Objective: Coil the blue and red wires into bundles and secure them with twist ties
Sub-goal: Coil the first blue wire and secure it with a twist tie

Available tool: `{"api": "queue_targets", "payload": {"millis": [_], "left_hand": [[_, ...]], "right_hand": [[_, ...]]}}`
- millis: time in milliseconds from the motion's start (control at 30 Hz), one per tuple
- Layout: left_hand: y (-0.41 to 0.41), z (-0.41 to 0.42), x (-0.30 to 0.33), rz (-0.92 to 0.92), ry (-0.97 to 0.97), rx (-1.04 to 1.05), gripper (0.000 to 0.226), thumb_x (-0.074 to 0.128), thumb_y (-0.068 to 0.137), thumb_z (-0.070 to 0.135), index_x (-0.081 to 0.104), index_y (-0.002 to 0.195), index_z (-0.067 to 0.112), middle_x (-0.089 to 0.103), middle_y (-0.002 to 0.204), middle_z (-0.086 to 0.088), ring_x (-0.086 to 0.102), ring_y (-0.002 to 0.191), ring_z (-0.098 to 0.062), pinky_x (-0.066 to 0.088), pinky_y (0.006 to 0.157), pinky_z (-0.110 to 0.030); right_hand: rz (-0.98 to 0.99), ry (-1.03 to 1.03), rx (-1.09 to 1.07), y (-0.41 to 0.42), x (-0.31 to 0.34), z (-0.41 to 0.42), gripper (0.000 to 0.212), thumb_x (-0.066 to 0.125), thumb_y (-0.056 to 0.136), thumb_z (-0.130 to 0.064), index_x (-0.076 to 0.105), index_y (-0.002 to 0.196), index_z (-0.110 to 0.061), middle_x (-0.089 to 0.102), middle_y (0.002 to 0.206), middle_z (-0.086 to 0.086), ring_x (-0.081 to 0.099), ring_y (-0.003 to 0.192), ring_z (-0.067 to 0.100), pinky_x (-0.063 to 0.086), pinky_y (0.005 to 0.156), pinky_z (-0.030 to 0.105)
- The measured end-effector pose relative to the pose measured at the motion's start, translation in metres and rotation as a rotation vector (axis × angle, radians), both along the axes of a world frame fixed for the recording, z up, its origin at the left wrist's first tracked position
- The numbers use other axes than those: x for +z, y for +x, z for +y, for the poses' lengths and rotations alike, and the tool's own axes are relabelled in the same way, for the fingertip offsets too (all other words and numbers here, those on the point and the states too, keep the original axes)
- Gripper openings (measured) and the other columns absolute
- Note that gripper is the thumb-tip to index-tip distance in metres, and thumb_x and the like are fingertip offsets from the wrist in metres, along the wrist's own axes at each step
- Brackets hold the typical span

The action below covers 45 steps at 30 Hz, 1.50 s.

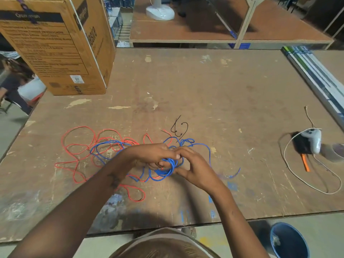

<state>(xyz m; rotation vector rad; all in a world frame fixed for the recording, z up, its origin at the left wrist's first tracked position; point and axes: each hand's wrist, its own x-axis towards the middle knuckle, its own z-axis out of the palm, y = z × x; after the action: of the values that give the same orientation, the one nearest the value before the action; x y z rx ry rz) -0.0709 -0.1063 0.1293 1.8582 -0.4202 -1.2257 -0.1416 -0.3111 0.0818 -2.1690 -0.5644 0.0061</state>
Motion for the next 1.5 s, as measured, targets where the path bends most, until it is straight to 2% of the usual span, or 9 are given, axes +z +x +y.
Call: {"api": "queue_targets", "payload": {"millis": [233,400,567,700,933,1033,1200,1400,1500], "left_hand": [[-0.002,0.005,0.007,0.026,-0.185,-0.042,0.064,0.05,0.105,0.041,0.052,0.051,0.006,0.027,0.044,0.002,0.019,0.044,-0.013,0.01,0.05,-0.039],[0.002,0.01,0.004,-0.021,-0.277,0.11,0.063,0.052,0.103,0.037,0.038,0.045,0.019,0.024,0.042,0.001,0.018,0.042,-0.012,0.009,0.05,-0.038],[0.003,0.004,-0.001,0.046,-0.426,0.401,0.061,0.053,0.107,0.024,0.043,0.047,0.023,0.024,0.042,0.006,0.014,0.036,-0.008,0.005,0.047,-0.03],[0.023,0.0,0.005,-0.017,-0.415,0.698,0.055,0.05,0.11,0.032,0.035,0.058,0.022,0.022,0.048,0.006,0.012,0.035,-0.007,0.004,0.044,-0.023],[0.038,-0.004,0.026,-0.224,-0.198,0.604,0.051,0.051,0.11,0.036,0.038,0.064,0.02,0.03,0.045,0.01,0.013,0.037,-0.006,0.008,0.039,-0.019],[0.029,-0.013,0.026,-0.242,-0.225,0.581,0.053,0.054,0.109,0.043,0.037,0.064,0.021,0.029,0.046,0.01,0.012,0.039,-0.008,0.009,0.04,-0.022],[0.014,-0.015,0.032,-0.299,-0.25,0.534,0.058,0.052,0.109,0.049,0.042,0.065,0.013,0.026,0.051,0.0,0.017,0.041,-0.01,0.017,0.041,-0.021],[0.013,-0.005,0.032,-0.191,-0.304,0.442,0.054,0.05,0.108,0.053,0.054,0.072,0.012,0.017,0.056,0.0,0.01,0.046,-0.012,0.012,0.042,-0.024],[0.019,0.0,0.031,-0.24,-0.313,0.515,0.053,0.057,0.107,0.047,0.051,0.065,0.015,0.018,0.057,0.0,0.01,0.048,-0.014,0.014,0.042,-0.023]], "right_hand": [[0.081,-0.066,-0.217,-0.01,-0.004,0.007,0.025,0.06,0.11,-0.036,0.059,0.087,-0.028,0.068,0.073,-0.009,0.059,0.085,0.007,0.043,0.093,0.039],[0.336,0.096,-0.015,-0.006,0.004,-0.012,0.024,0.066,0.108,-0.032,0.078,0.099,-0.013,0.08,0.095,-0.007,0.071,0.09,0.02,0.055,0.088,0.041],[0.324,-0.091,0.002,0.007,-0.003,-0.031,0.007,0.076,0.098,-0.039,0.082,0.099,-0.042,0.075,0.109,-0.014,0.071,0.104,0.011,0.053,0.09,0.027],[0.43,0.262,-0.098,0.005,-0.009,-0.028,0.012,0.06,0.109,-0.01,0.072,0.108,-0.009,0.079,0.09,0.002,0.08,0.084,0.023,0.059,0.084,0.032],[0.541,1.139,-0.265,0.006,-0.025,-0.012,0.018,0.068,0.105,-0.026,0.062,0.096,-0.012,0.074,0.105,0.015,0.074,0.111,0.035,0.048,0.11,0.059],[0.618,1.376,-0.431,0.019,-0.02,0.0,0.016,0.051,0.111,-0.011,0.057,0.096,-0.01,0.07,0.091,0.01,0.074,0.066,0.023,0.063,0.066,0.033],[0.523,1.121,-0.625,0.037,-0.024,-0.002,0.012,0.063,0.108,-0.015,0.058,0.097,-0.013,0.069,0.083,0.006,0.035,0.035,0.006,0.026,0.034,0.016],[0.298,0.872,-0.591,0.034,-0.015,0.001,0.023,0.076,0.101,-0.017,0.056,0.09,-0.019,0.076,0.093,0.022,0.053,0.051,0.002,0.04,0.048,0.016],[0.221,0.803,-0.542,0.028,-0.005,-0.001,0.028,0.077,0.095,-0.014,0.05,0.084,-0.016,0.069,0.092,0.031,0.062,0.065,0.026,0.049,0.054,0.028]]}}
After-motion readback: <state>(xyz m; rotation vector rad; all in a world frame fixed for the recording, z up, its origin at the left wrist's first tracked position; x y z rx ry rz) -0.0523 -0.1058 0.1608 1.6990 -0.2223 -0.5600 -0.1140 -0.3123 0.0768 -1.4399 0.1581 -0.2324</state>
